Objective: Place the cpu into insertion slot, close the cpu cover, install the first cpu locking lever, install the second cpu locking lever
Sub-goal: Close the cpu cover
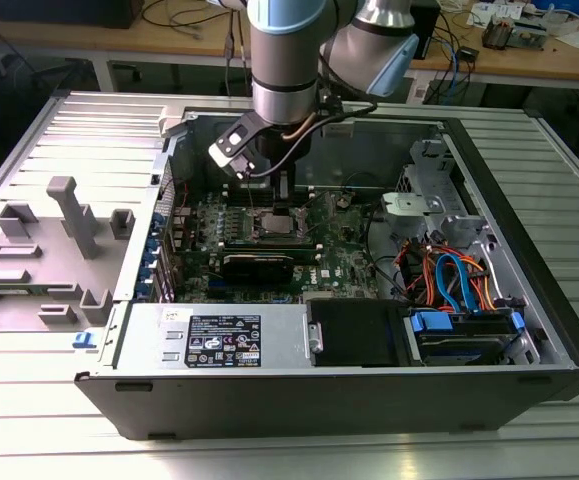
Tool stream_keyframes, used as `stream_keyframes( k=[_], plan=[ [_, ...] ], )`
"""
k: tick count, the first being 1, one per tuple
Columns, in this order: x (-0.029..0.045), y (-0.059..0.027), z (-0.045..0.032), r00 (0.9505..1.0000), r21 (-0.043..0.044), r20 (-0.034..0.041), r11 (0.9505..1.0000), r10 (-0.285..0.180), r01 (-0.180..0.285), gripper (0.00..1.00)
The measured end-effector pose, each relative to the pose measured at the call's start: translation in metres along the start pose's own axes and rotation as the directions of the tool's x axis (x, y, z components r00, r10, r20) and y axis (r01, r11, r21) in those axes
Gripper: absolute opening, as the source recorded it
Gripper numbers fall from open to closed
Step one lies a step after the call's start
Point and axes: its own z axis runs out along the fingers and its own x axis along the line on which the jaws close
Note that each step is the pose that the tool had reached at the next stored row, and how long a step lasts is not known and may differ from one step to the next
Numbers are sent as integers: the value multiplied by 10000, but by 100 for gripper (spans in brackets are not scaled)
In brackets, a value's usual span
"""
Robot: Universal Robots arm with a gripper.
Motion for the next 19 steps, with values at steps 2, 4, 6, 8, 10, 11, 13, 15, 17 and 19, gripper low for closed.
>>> stream_keyframes(
  k=[2, 4, 6, 8, 10, 11, 13, 15, 17, 19],
  plan=[
    [0, 2, -48, 10000, 0, 1, 10000, 0, 0, 11],
    [1, 4, -108, 10000, 0, 1, 10000, 0, 0, 11],
    [1, 6, -162, 10000, 0, 0, 10000, 1, -1, 11],
    [2, 7, -207, 10000, 0, 1, 10000, 0, 0, 11],
    [2, 9, -243, 10000, -1, -1, 10000, 1, -1, 11],
    [2, 9, -264, 10000, 0, 0, 10000, 0, 0, 11],
    [2, 10, -294, 10000, 0, 0, 10000, 0, 0, 11],
    [3, 12, -338, 10000, 1, 0, 10000, 0, 0, 11],
    [3, 13, -340, 10000, 0, -2, 10000, 0, 0, 11],
    [2, 23, -340, 10000, 1, 0, 10000, -2, 2, 11]
  ],
)
